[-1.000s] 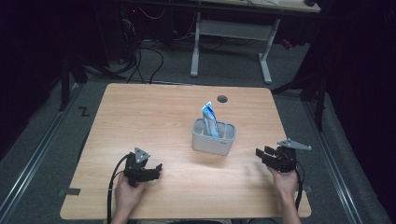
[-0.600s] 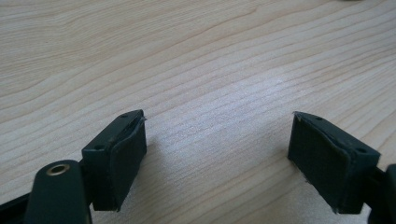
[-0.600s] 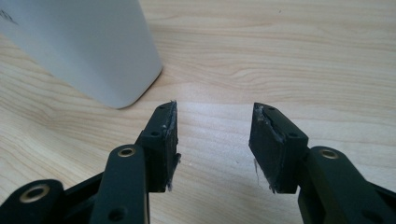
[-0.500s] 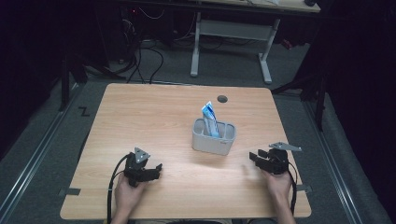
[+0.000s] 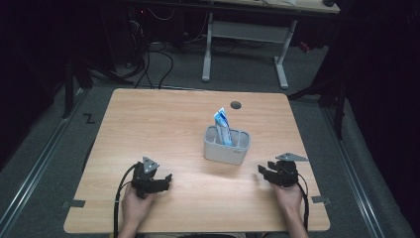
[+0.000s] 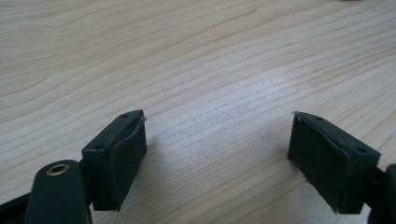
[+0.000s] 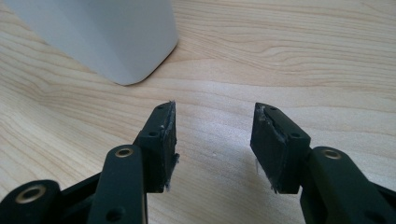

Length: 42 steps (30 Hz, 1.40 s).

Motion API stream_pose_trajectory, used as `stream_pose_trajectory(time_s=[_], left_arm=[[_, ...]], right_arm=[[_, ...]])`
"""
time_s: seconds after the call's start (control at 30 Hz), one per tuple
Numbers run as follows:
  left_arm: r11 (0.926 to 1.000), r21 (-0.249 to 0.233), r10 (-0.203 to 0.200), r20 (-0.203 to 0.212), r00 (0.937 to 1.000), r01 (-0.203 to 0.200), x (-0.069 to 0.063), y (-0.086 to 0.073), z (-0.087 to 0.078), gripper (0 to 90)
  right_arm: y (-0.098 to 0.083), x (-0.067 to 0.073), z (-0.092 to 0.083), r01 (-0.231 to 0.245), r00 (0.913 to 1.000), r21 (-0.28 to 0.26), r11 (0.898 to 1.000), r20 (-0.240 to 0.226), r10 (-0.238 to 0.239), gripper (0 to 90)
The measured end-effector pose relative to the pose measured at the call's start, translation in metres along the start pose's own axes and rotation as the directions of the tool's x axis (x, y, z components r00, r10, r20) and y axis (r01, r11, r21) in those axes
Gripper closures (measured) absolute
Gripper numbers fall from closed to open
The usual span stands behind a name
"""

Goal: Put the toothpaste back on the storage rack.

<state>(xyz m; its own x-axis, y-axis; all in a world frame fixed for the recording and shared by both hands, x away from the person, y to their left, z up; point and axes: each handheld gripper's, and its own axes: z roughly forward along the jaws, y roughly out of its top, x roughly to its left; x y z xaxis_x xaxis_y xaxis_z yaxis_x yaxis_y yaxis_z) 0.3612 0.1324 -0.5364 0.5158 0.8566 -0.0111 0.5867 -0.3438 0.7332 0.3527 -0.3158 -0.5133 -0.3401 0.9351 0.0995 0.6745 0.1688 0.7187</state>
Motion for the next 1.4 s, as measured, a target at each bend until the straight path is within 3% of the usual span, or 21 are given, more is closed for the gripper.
stream_pose_trajectory(time_s=[0.43, 0.57, 0.7, 0.77, 1.4], left_arm=[[1.0000, 0.000, 0.000, 0.000, 1.0000, 0.000, 0.000, 0.000, 0.000, 19.7], [1.0000, 0.000, 0.000, 0.000, 1.0000, 0.000, 0.000, 0.000, 0.000, 19.8], [1.0000, 0.000, 0.000, 0.000, 1.0000, 0.000, 0.000, 0.000, 0.000, 19.8], [1.0000, 0.000, 0.000, 0.000, 1.0000, 0.000, 0.000, 0.000, 0.000, 19.8], [1.0000, 0.001, -0.008, -0.008, 0.9999, 0.008, 0.000, 0.002, 0.002, 18.8]], right_arm=[[-0.002, 0.009, 0.006, 0.039, 0.9989, 0.009, 0.999, 0.026, -0.039, 49.5], [-0.005, 0.012, 0.014, 0.064, 0.9970, 0.032, 0.997, 0.042, -0.065, 46.0], [-0.008, 0.014, 0.016, 0.102, 0.9930, 0.012, 0.995, 0.058, -0.103, 43.0], [-0.010, 0.014, 0.017, 0.106, 0.9930, -0.006, 0.994, 0.053, -0.105, 41.3], [-0.010, 0.014, 0.017, 0.107, 0.9929, -0.001, 0.994, 0.052, -0.107, 36.4]])
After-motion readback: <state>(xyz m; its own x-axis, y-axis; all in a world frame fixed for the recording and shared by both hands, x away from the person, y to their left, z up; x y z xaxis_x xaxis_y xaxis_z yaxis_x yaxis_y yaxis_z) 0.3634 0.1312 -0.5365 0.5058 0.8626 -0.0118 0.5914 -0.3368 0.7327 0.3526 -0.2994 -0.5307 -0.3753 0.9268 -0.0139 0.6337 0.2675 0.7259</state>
